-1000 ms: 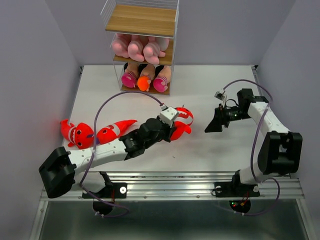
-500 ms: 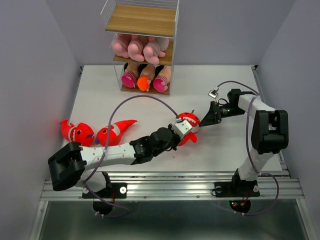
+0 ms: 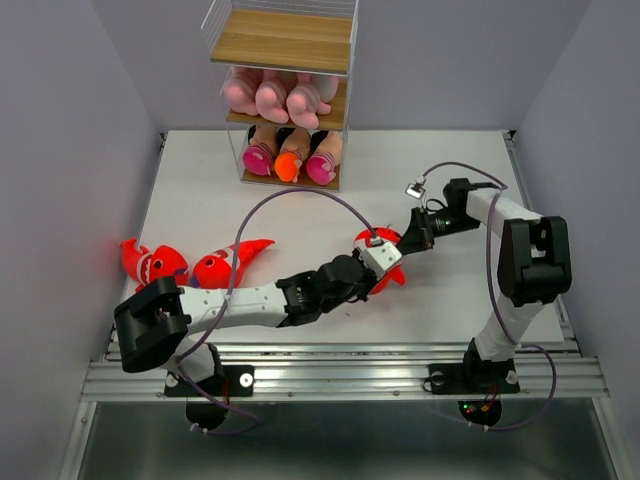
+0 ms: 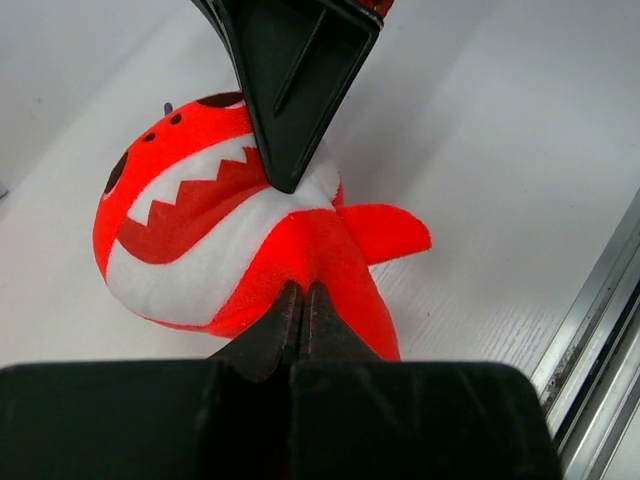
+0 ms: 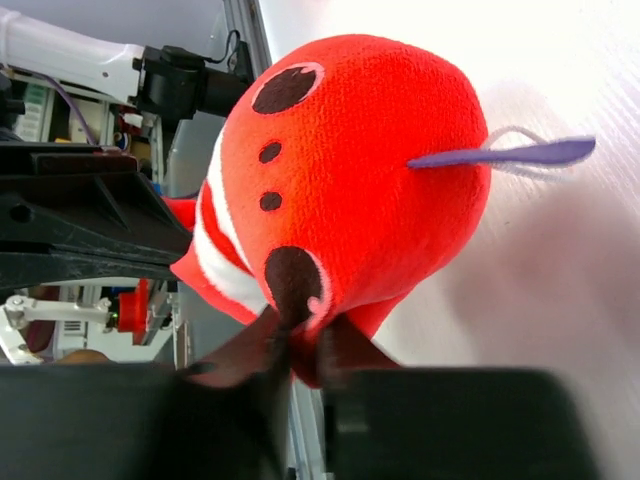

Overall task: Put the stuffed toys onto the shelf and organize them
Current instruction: Pass the stuffed toy from the left arm to the right, then pass the stuffed toy from the right arm to the left

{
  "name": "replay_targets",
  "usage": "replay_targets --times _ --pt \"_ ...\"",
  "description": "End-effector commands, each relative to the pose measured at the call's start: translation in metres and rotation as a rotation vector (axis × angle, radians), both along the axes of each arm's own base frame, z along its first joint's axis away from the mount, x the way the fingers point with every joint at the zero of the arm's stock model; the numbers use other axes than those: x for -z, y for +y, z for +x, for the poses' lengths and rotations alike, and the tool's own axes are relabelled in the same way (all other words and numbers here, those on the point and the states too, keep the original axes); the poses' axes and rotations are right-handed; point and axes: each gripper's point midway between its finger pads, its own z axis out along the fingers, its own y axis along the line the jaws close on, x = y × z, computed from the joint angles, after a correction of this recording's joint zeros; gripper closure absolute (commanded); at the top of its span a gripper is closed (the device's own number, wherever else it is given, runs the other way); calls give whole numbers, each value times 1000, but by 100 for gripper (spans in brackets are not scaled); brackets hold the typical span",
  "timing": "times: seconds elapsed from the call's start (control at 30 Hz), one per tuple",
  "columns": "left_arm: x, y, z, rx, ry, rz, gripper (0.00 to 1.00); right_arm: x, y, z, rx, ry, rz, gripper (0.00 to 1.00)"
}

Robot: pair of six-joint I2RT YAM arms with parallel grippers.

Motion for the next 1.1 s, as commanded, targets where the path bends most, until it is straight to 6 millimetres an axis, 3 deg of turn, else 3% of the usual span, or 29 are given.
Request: replay_targets --times 0.0,0.1,0.13,0.17,0.23,0.27,0.3,0.37,0.4,0.43,0.53,0.6,0.63,0.73,0.83,1.07 --pt "-44 -13 10 -47 -22 -161 100 -31 11 -6 -26 -98 60 99" --pt "-43 -8 7 -90 56 -224 77 -43 10 -10 -28 -180 61 99" --pt "-40 -4 5 -101 81 -238 54 -45 10 -10 -25 -204 58 99" --pt "-37 -1 3 -110 109 -255 44 -47 10 -11 -24 -229 57 99" --pt "-36 4 -4 -120 184 -313 31 -56 7 -13 -9 -295 52 99" --pt "-36 7 -4 -133 205 -333 29 -59 6 -13 -5 -316 49 99" --pt "-30 10 -9 -129 262 -358 19 -65 6 -16 -3 -355 48 99" --pt "-42 16 -12 -112 303 -424 18 -70 1 -14 16 -393 59 99" --pt "-45 19 -13 -111 322 -449 7 -72 1 -15 16 -405 59 99" --pt "-47 27 -16 -114 355 -491 3 -75 -1 -16 21 -421 73 99" --pt "-44 46 -15 -122 417 -562 1 -83 -6 -15 37 -444 114 99" --pt "-58 54 -19 -80 472 -657 1 -86 -8 -15 41 -469 129 99" --pt "-48 68 -12 -102 486 -675 1 -86 -8 -16 38 -484 133 99" --pt "-49 74 -27 22 556 -749 1 -90 -8 -20 30 -525 141 99" --pt "-40 71 -34 55 607 -742 1 -92 -8 -25 26 -558 137 99" --pt "-49 49 -47 191 669 -748 1 -87 -9 -26 25 -577 121 99"
